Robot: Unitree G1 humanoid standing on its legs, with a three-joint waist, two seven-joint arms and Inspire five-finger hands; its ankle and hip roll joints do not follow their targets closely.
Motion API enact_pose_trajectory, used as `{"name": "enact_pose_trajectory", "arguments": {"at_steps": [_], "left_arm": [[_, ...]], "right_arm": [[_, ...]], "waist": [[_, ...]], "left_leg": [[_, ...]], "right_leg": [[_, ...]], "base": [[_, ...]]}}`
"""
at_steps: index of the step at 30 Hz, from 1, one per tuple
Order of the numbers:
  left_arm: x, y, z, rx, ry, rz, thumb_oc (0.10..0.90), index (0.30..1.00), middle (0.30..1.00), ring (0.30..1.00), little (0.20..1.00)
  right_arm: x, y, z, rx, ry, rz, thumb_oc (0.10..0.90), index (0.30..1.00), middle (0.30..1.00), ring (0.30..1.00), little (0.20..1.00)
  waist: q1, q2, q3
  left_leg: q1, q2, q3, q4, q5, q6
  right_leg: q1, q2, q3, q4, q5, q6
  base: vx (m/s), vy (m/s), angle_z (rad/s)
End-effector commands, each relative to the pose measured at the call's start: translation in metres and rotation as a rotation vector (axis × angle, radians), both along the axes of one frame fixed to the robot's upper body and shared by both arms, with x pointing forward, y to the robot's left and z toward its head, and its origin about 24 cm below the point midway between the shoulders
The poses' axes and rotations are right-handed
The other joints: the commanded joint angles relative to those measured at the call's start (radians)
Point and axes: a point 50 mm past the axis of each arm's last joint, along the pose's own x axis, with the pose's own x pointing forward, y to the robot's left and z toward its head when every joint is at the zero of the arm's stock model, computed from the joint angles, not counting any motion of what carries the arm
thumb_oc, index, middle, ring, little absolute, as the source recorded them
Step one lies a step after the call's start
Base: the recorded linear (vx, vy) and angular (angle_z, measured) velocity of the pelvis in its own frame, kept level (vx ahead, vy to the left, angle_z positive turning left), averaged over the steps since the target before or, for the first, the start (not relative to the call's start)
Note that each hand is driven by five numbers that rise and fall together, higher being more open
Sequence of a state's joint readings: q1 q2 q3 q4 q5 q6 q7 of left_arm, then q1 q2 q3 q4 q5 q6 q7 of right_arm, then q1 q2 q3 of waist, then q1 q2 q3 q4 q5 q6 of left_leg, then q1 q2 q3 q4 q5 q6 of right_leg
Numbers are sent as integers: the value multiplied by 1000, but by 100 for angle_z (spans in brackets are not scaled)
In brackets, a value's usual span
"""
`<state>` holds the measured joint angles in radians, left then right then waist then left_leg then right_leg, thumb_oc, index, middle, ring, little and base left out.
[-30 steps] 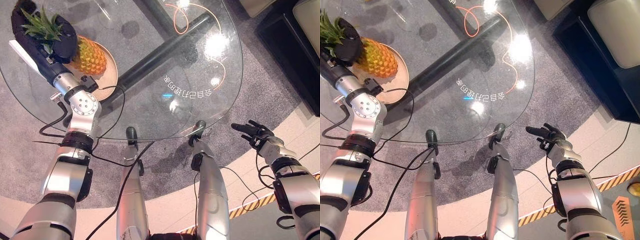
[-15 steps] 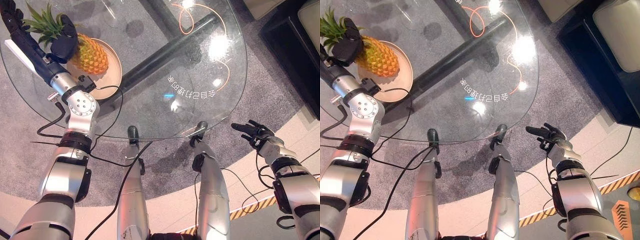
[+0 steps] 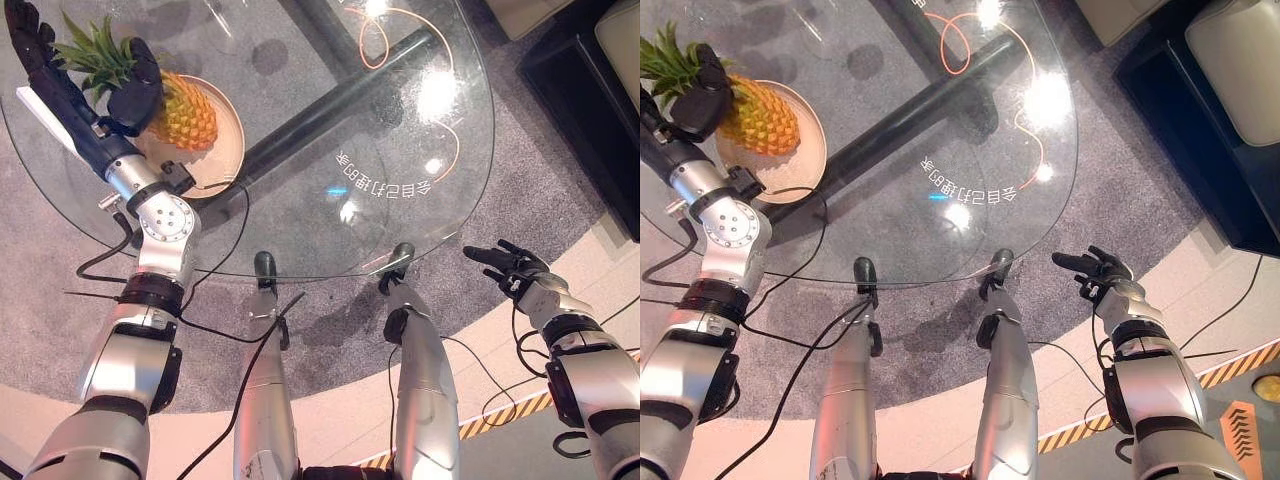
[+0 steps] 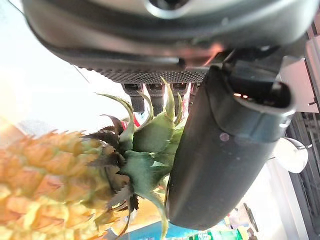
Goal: Pick up the fruit to the plate
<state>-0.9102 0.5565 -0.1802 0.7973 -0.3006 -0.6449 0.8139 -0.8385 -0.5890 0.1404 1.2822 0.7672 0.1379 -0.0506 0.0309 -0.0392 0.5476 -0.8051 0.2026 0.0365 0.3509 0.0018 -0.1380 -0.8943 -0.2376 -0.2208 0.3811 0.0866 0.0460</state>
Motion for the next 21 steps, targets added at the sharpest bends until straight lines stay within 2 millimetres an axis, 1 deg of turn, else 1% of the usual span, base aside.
{"name": "enact_pose_trajectory", "arguments": {"at_steps": [1,5,13,21], "left_arm": [[-16,2,37,50,-221,-7,800,900,900,900,900],[-17,1,34,55,-219,-16,800,900,900,900,900],[-17,-2,22,60,-195,-35,800,900,900,900,900],[-19,-1,13,65,-172,-45,800,900,900,900,900]], "right_arm": [[-16,-20,-9,-45,42,-85,800,900,900,900,900],[-17,-21,-9,-44,42,-91,800,900,900,900,900],[-18,-21,-11,-37,39,-94,800,900,900,900,900],[-20,-24,-12,-33,41,-105,800,900,900,900,900]], "waist": [[28,11,-28],[32,13,-28],[38,14,-28],[46,17,-28]], "left_leg": [[-61,-15,-2,19,26,12],[-61,-17,-4,18,26,12],[-53,-20,-6,13,25,14],[-35,-19,-10,13,25,13]], "right_leg": [[47,-43,-15,43,-82,89],[47,-45,-18,43,-81,89],[57,-45,-21,42,-84,89],[75,-49,-24,50,-89,91]], "base": [[0,0,0],[0,0,0],[-1,-7,2],[-1,-4,2]]}}
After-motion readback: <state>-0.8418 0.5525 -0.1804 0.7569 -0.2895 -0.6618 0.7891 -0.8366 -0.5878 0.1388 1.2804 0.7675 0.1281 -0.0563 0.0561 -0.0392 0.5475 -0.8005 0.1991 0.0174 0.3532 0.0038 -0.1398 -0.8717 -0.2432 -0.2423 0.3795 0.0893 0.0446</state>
